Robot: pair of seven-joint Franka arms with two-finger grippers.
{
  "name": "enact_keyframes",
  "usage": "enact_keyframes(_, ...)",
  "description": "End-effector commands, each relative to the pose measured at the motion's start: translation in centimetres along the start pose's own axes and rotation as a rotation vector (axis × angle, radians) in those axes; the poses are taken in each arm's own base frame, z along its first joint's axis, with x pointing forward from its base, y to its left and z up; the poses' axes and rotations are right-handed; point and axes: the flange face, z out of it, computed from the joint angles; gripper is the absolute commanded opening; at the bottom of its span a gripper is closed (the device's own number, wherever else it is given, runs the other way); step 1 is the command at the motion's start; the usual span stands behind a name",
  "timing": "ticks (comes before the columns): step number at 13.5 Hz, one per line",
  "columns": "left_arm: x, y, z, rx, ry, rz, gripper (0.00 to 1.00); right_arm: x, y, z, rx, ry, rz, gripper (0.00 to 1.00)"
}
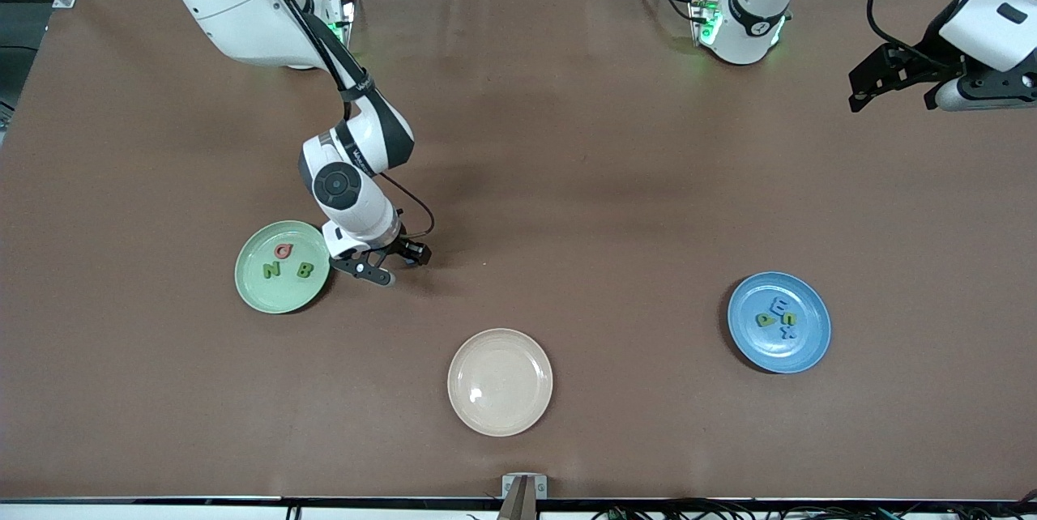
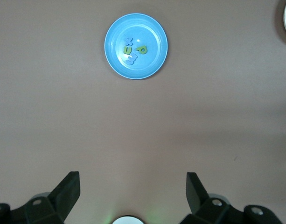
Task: Sort upper and lower case letters into plates
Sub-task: 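Grasp the blue G with the right gripper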
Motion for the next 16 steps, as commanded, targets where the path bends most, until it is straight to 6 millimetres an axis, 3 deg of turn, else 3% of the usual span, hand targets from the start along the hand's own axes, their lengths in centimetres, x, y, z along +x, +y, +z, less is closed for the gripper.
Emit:
enact_keyframes(1,-0.3,0.1,-0.3,0.017,-0.001,0.001,1.00,0.0,-1.2,0.4,-0.003,0.015,0.020,0.74)
enact_keyframes(4,-0.4,0.6,-0.5,0.017,0.004,0.009,1.00,-0.1,-1.2,0.7,-0.006,0.011,0.019,0.56)
enact_keyframes(6,-0.7,1.4,-0.7,0.020,0.007,0.022,1.00,-0.1,-1.2,0.7,-0.008,0.009,0.021,0.34)
enact_keyframes(8,-0.7,1.4,-0.7,0.021,0.007,0.024,1.00,0.1,-0.8,0.8,-0.016,0.001,0.023,0.05)
enact_keyframes(11,-0.8,1.4,-0.8,0.021,0.007,0.025,1.00,2.7,0.3,-1.2,-0.028,-0.002,0.007,0.00)
enact_keyframes(13,-0.9,1.4,-0.8,0.020,0.007,0.027,1.00,5.5,1.7,-5.0,-0.063,-0.030,-0.030,0.00)
enact_keyframes(15,-0.7,1.5,-1.5,0.009,0.019,0.028,1.00,8.5,5.1,-7.4,-0.082,-0.059,-0.110,0.00)
enact_keyframes(16,-0.6,1.5,-1.5,0.009,0.021,0.028,1.00,10.4,7.7,-7.7,-0.078,-0.062,-0.141,0.00)
